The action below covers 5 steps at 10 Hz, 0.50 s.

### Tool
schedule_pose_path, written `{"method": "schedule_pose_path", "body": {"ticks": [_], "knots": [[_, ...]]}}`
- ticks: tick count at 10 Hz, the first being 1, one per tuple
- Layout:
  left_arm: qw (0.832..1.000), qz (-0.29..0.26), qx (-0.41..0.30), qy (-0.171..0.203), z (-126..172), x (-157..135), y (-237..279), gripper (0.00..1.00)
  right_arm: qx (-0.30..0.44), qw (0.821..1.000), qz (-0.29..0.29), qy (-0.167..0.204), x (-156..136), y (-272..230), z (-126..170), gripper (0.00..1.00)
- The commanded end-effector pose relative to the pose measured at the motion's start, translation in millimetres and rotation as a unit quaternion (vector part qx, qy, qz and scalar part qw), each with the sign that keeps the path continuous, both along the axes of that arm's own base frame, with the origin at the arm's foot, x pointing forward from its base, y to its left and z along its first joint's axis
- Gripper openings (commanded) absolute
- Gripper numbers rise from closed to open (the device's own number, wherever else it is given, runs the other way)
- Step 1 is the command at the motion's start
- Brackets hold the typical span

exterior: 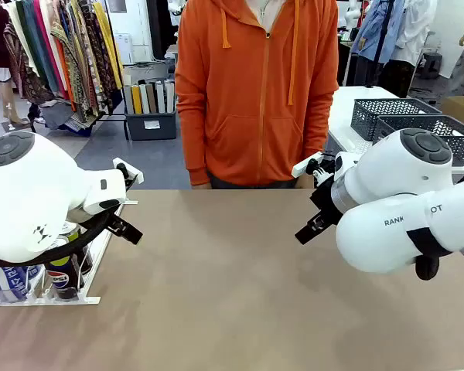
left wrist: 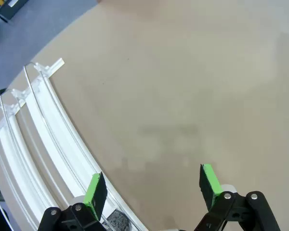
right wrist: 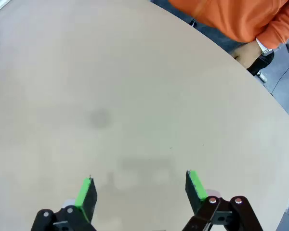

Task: Retrieve and store the cans from the dispenser.
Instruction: Pick up one can from the Automatic Can Dispenser and place it in the middle of the table.

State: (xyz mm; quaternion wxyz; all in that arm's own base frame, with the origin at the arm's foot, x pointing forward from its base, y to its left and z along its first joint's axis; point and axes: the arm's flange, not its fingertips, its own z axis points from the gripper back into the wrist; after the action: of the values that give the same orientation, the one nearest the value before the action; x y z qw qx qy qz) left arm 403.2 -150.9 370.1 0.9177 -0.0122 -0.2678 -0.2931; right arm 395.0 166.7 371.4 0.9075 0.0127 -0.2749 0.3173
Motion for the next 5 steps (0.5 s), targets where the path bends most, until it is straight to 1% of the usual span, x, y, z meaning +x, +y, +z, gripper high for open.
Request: {"method": "schedule_pose_path", "body": {"ticks": [1,5], "knots": [[1.000,0.000,0.000,0.000,0.2,0.0,0.0,1.00,0.000,1.000,0.000,0.000,0.0,0.0,0.0,1.00],[1.000,0.000,0.000,0.000,0.2,0.0,0.0,1.00,0.000,1.000,0.000,0.000,0.0,0.0,0.0,1.00]]}}
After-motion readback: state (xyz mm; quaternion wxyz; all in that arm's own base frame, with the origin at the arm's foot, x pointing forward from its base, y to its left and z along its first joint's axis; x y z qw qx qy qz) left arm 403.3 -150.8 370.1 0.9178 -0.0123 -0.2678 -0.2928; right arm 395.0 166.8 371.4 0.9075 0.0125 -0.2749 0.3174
